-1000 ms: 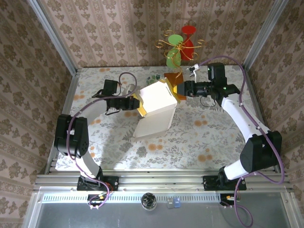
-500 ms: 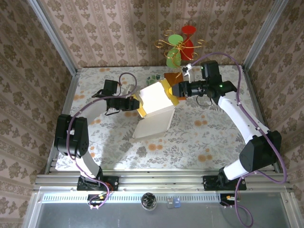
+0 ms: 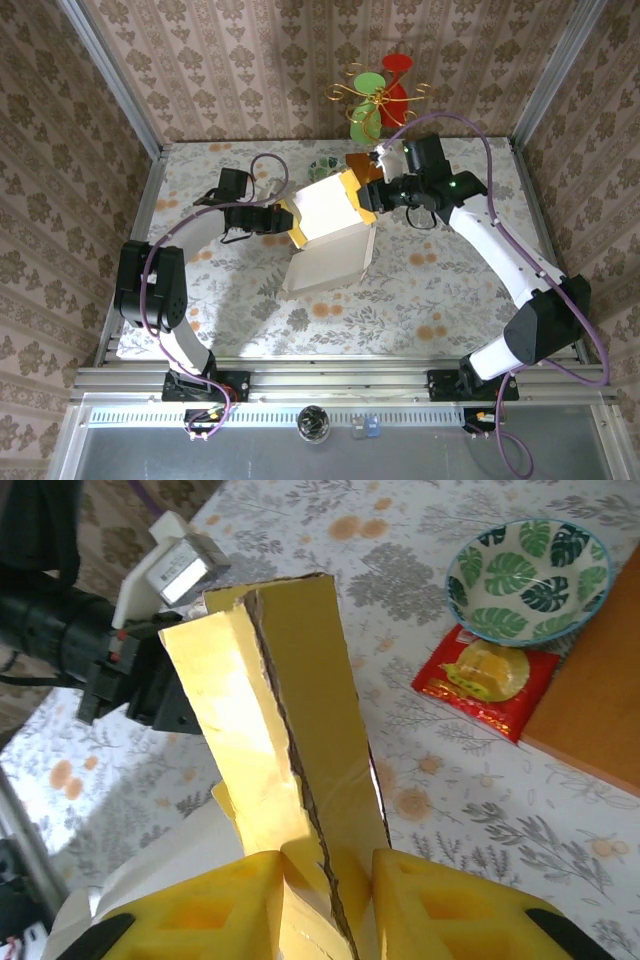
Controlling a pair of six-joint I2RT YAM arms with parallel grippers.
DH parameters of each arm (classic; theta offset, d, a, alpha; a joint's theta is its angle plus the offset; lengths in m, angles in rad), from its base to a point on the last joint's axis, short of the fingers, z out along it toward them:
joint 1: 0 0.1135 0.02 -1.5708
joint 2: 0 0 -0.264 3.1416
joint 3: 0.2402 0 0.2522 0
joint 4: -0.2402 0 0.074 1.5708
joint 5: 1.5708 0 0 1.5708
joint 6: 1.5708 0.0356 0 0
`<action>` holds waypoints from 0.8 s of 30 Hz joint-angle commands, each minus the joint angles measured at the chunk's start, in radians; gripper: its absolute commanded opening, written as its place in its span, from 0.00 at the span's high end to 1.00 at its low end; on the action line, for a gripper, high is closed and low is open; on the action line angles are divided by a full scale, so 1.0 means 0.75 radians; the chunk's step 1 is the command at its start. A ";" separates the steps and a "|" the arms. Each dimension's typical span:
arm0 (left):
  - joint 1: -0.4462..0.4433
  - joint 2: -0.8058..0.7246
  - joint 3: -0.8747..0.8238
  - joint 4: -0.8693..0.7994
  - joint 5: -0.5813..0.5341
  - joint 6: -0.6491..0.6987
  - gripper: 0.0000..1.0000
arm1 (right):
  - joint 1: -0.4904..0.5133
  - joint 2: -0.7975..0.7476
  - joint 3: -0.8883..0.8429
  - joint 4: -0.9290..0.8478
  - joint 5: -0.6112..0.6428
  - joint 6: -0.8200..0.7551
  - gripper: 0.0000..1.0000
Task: Fold the paper box
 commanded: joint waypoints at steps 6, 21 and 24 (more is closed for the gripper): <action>-0.019 -0.013 0.056 -0.052 -0.011 0.019 1.00 | 0.081 0.024 0.071 -0.103 0.316 -0.097 0.71; -0.027 -0.020 0.065 -0.071 -0.020 0.024 1.00 | 0.141 0.140 0.175 -0.146 0.438 -0.135 0.63; -0.027 -0.021 0.063 -0.074 -0.023 0.026 1.00 | 0.145 0.164 0.192 -0.150 0.450 -0.132 0.63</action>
